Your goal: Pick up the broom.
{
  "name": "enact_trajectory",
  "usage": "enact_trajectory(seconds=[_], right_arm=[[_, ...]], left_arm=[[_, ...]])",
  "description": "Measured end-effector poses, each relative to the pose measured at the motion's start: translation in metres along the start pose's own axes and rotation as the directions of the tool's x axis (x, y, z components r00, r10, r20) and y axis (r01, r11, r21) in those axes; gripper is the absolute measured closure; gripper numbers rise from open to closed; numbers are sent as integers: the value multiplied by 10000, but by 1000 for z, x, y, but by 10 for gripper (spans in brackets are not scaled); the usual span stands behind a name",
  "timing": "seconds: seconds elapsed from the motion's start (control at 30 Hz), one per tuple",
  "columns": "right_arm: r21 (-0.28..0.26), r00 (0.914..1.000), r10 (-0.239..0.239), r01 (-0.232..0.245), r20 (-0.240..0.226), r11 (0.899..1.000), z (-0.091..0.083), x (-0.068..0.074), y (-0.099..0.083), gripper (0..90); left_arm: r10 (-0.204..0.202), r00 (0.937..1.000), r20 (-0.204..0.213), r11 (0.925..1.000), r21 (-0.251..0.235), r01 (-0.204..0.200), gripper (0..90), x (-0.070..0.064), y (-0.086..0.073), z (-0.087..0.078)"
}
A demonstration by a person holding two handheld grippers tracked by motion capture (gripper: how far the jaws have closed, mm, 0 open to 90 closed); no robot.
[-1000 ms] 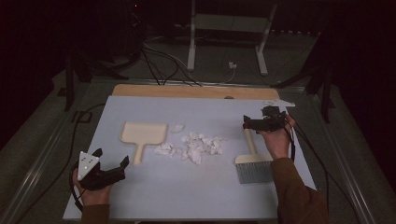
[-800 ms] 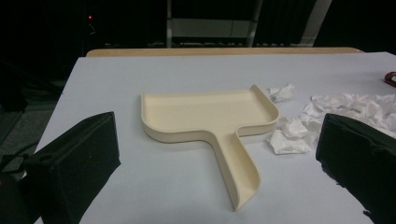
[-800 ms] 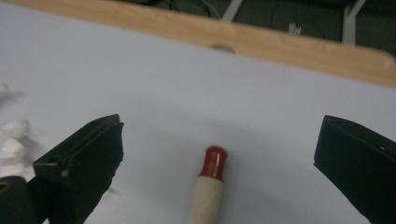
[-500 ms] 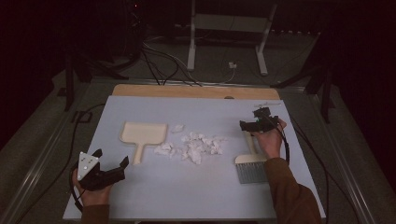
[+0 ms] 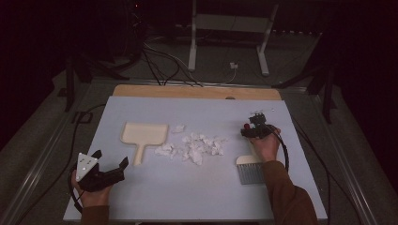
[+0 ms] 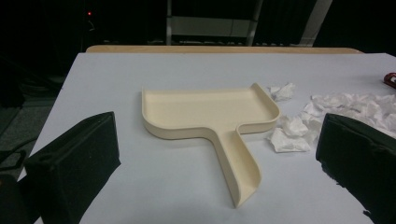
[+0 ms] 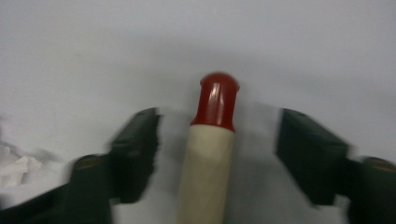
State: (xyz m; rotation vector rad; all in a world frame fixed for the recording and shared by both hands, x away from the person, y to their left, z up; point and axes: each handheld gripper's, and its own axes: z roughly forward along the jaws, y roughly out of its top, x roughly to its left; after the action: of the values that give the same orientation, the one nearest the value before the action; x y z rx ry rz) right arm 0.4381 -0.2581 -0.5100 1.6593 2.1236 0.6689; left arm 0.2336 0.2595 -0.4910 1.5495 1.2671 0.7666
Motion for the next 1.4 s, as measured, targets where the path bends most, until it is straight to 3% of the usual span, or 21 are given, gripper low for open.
enact_trajectory(seconds=[0.23, 0.4, 0.5, 0.77, 0.93, 1.13, 1.4], right_arm=[[527, 9986, 256, -280, 462, 9982, -4, 9, -1, 663], [764, 9966, 488, -538, 659, 9956, -5, 12, 2, 683], [804, 9972, 258, -314, 701, 9963, -6, 15, 2, 686], [397, 9986, 172, -192, 502, 9990, -20, 16, 3, 687], [-5, 9996, 242, -242, 149, 9997, -35, 12, 4, 687], [-978, 9989, 273, -310, -393, 9947, -61, 9, 1, 688], [-2474, 9964, -41, -170, -845, 9688, -92, 14, -11, 688]], left_arm=[[-106, 9999, -28, 9999, -47, 106, 3, 2, 0, -2], [-91, 10000, -34, 9999, -49, 91, 3, 2, 0, -2], [-147, 9999, -53, 9999, -27, 147, 3, 2, 0, -2], [-145, 9999, -88, 9999, -24, 145, 3, 0, 1, -3], [-223, 9996, -171, 9998, -23, 222, 3, 2, 2, -4], [-12, 10000, -45, 10000, 29, 12, 3, -4, 5, -2], [457, 9981, 414, 9988, 183, -465, 3, -27, 13, 5]])
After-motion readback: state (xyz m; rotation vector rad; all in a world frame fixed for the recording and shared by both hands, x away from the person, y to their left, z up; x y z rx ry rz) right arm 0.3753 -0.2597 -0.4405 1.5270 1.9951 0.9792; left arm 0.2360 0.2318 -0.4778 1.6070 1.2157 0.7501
